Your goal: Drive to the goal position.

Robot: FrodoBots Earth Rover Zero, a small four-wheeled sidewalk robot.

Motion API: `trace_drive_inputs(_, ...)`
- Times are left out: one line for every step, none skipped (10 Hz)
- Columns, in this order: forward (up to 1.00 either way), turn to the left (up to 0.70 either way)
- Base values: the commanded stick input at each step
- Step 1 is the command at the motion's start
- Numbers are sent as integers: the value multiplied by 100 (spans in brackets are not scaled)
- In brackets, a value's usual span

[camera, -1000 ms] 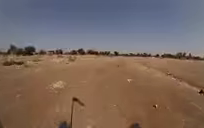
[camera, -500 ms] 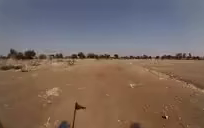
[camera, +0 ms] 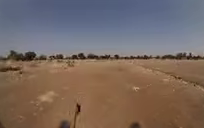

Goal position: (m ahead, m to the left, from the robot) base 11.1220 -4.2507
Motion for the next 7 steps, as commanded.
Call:
trace_drive_inputs(50,0)
trace_drive_inputs(50,0)
trace_drive_inputs(50,-6)
trace_drive_inputs(50,-18)
trace_drive_inputs(50,-30)
trace_drive_inputs(50,-42)
trace_drive_inputs(50,-50)
